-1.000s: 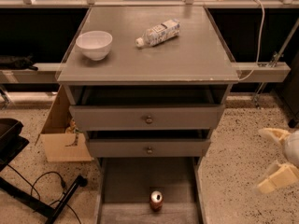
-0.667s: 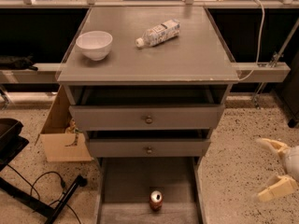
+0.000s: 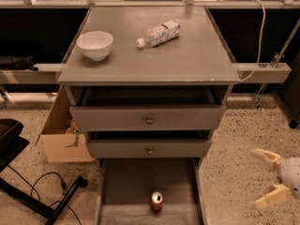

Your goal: Pick coke can from bottom drawer and place on counter

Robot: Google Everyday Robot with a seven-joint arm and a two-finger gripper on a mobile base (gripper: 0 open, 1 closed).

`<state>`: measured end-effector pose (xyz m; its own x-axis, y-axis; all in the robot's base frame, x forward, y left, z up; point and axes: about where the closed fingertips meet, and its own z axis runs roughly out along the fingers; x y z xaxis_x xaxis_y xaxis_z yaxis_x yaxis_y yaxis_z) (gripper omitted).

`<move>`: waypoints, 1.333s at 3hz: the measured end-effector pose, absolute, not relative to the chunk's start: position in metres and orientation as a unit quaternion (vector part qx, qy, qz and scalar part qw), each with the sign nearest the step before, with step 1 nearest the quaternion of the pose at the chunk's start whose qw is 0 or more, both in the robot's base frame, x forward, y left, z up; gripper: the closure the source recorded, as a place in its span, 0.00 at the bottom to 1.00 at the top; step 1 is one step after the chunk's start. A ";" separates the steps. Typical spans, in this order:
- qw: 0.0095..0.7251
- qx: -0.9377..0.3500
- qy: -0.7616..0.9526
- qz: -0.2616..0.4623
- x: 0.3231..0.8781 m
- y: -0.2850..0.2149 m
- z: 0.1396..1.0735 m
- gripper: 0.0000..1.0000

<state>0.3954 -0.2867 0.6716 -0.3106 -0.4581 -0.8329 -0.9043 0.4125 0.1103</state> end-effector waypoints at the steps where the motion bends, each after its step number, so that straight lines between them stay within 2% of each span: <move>1: 0.373 -0.450 0.750 0.310 0.398 -0.285 0.659 0.00; 3: 0.401 -0.503 0.696 0.320 0.440 -0.239 0.530 0.00; 4: 0.413 -0.520 0.684 0.303 0.453 -0.222 0.474 0.00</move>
Offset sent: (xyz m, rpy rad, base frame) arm 0.0547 0.0417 -0.1777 0.1114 -0.0968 0.1437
